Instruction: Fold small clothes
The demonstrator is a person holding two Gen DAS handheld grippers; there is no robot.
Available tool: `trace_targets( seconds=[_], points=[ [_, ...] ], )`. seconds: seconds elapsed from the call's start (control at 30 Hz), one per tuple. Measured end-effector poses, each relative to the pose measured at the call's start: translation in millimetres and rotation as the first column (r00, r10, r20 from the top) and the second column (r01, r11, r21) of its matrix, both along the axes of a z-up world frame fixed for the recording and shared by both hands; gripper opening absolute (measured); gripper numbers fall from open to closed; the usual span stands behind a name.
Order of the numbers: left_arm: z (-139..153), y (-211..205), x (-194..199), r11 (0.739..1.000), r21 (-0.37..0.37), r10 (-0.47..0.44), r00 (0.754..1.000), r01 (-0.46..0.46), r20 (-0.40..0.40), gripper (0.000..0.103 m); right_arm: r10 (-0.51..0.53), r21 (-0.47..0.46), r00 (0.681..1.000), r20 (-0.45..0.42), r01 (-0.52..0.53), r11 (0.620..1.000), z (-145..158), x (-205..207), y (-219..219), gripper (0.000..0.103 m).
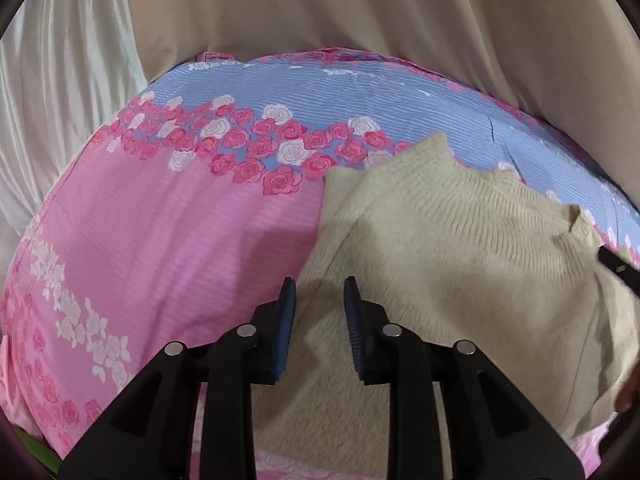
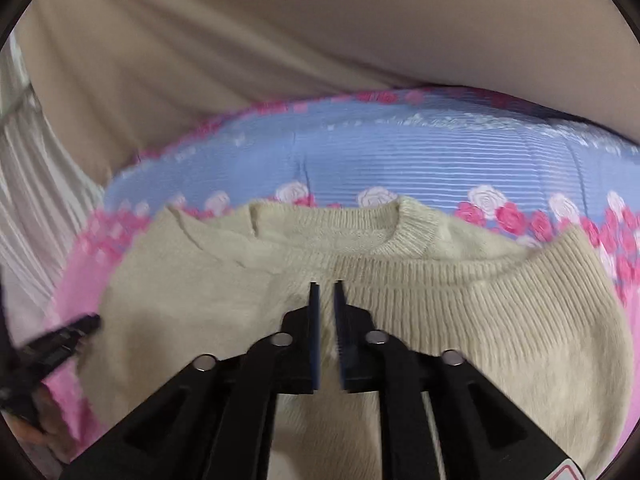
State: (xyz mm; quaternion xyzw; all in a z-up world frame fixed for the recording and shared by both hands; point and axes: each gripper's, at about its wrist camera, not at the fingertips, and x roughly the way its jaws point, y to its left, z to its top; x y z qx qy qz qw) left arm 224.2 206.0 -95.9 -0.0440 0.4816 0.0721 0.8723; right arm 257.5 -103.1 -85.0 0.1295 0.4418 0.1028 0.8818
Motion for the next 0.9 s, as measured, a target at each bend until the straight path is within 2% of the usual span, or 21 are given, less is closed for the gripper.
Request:
trace_targets(
  seconds=[0.03,0.17,0.2,0.23,0.27,0.3,0.4,0.43,0.47,0.5,0.57,0.67,0.73,0.8,0.9],
  points=[
    [-1,0,-2,1.000,-0.001,-0.001,1.000,0.001,0.001,0.026,0.001,0.005,1.000,0.005,-0.001,1.000,2,-3,2,0.035],
    [-2,-4,-9,1.000,-0.014,-0.003,1.000,0.003,-0.006,0.030,0.075,-0.059,0.996,-0.047,-0.078,0.995,-13,6,27,0.037],
    [-1,-5,-12,1.000,-0.019,-0.003,1.000,0.003,-0.008,0.031,0.093,-0.089,0.993,-0.079,-0.100,0.991,-24,13,35,0.033],
    [0,-7,-13,1.000,-0.020,-0.003,1.000,0.003,-0.008,0.034,0.108,-0.120,0.988,-0.106,-0.121,0.985,-32,18,41,0.016],
    [0,-8,-14,1.000,-0.018,-0.004,1.000,0.003,-0.008,0.035,0.113,-0.144,0.989,-0.097,-0.127,0.981,-31,21,45,0.010],
    [2,-10,-16,1.000,-0.010,-0.008,1.000,0.008,-0.006,0.035,0.111,-0.158,0.991,-0.076,-0.122,0.980,-25,21,47,0.007],
    [2,-12,-20,1.000,0.022,-0.021,1.000,0.021,-0.004,0.035,0.108,-0.169,0.994,0.019,-0.104,0.980,-7,27,54,0.006],
    [2,-13,-20,0.999,0.027,-0.024,1.000,0.024,-0.004,0.035,0.112,-0.205,0.994,-0.011,-0.112,0.972,-19,32,57,0.006],
    [0,-13,-20,0.999,0.035,-0.022,1.000,0.023,-0.009,0.035,0.115,-0.229,0.990,-0.084,-0.132,0.965,-37,40,57,0.006],
    [-2,-12,-19,0.999,0.039,-0.020,1.000,0.020,-0.016,0.035,0.114,-0.214,0.990,-0.088,-0.130,0.968,-41,40,54,0.006],
    [-4,-10,-19,0.999,0.033,-0.010,1.000,0.011,-0.025,0.035,0.084,-0.174,0.995,-0.061,-0.093,0.980,-24,31,44,0.009],
    [-5,-2,-21,1.000,0.018,0.006,0.999,-0.005,-0.033,0.040,0.051,-0.128,0.998,0.036,-0.046,0.991,11,0,25,0.020],
    [-6,5,-22,1.000,0.001,0.030,0.999,-0.030,-0.035,0.049,0.003,-0.150,0.996,0.090,0.011,0.989,25,-36,3,0.039],
    [-8,16,-26,0.997,-0.045,0.066,0.997,-0.068,-0.043,0.054,-0.066,-0.177,0.994,0.087,0.081,0.981,21,-71,-28,0.048],
    [-16,30,-34,0.985,-0.122,0.118,0.991,-0.125,-0.066,0.059,-0.208,-0.223,0.978,0.034,0.210,0.952,2,-136,-83,0.048]
  ],
)
